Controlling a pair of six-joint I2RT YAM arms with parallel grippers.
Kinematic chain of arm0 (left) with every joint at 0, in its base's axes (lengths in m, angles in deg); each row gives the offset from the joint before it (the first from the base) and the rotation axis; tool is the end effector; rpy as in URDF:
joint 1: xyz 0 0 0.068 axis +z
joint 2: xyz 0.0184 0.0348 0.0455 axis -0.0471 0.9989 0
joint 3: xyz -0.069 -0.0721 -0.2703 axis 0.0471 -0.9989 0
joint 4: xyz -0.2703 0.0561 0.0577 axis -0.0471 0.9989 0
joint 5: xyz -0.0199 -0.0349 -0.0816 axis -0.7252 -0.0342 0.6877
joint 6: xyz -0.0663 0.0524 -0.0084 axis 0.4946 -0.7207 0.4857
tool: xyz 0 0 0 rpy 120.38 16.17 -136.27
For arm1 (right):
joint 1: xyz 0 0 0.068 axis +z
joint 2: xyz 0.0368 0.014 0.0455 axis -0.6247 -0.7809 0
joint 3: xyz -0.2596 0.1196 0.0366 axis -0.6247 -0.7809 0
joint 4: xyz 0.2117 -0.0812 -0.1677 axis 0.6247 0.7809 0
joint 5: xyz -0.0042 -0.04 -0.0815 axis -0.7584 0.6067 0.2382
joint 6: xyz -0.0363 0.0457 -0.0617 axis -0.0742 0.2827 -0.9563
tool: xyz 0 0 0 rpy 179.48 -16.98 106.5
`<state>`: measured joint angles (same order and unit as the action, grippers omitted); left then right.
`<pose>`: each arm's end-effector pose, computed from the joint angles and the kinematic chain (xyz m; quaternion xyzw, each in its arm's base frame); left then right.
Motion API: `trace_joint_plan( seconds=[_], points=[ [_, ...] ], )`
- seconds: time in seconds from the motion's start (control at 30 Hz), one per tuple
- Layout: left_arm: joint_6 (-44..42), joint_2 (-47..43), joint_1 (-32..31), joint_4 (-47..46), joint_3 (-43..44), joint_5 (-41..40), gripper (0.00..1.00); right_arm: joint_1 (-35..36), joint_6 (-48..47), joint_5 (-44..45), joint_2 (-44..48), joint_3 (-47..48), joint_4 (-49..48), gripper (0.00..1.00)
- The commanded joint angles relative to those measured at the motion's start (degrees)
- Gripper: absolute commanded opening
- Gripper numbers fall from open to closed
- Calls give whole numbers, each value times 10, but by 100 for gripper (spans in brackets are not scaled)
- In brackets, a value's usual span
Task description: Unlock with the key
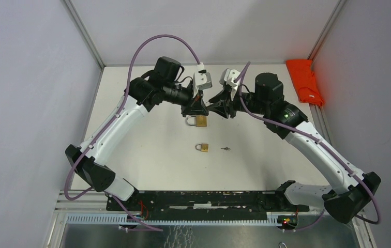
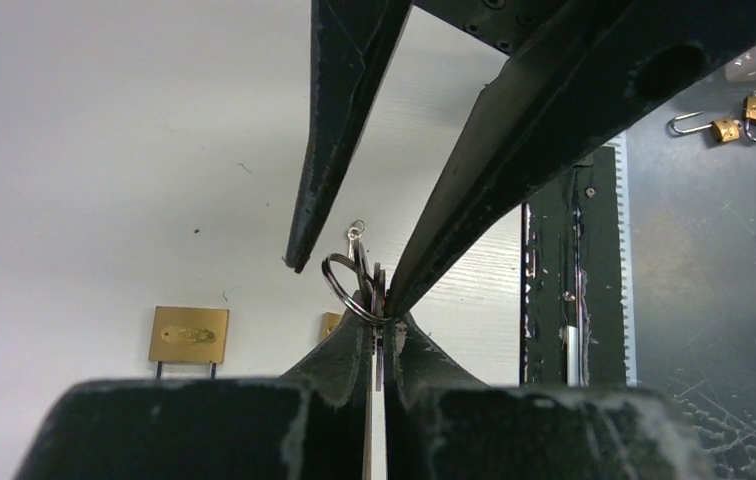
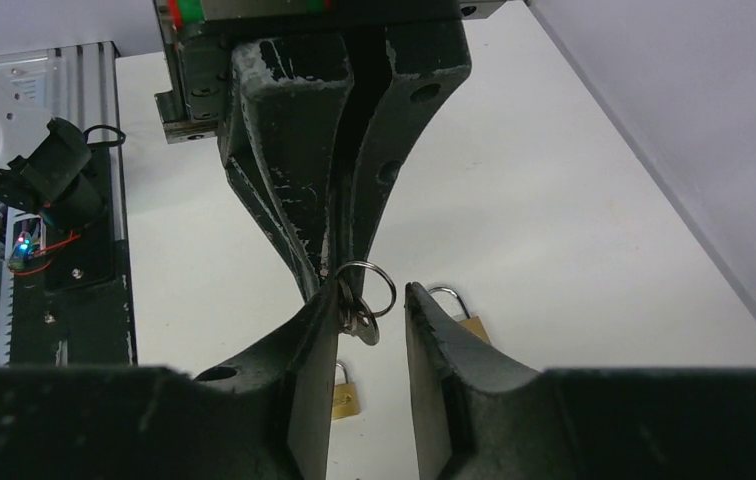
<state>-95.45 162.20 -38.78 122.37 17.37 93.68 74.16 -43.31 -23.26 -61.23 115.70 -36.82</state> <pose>0.2544 -0.2515 0.4176 0.5651 0.6390 -0.3882 0.3489 0.2315 0.2156 0.4231 -0.4522 0.6212 0.3522 0.5345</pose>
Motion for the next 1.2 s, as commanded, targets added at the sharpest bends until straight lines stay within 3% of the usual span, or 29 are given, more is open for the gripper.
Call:
trace_joint_plan(
  seconds=[0.0,0.3,0.67,0.87,1.03,1.17],
  points=[
    [-16,-11,-12,-20,2,48,2,-2,14,-23,-21,0,-37,34],
    [-12,-26,-12,-38,-4,37,2,-1,13,-56,-25,-30,-41,0],
    [-6,-31,-12,-53,-10,40,4,-1,16,-20,-4,-53,-46,0],
    [-8,-37,-12,-52,-13,44,19,-1,13,-11,5,-54,-38,0],
    [-11,-42,-12,-52,-16,42,18,-2,8,2,11,-52,-28,0],
    [-13,-43,-13,-53,-17,42,9,-2,10,4,14,-52,-28,0]
  ],
)
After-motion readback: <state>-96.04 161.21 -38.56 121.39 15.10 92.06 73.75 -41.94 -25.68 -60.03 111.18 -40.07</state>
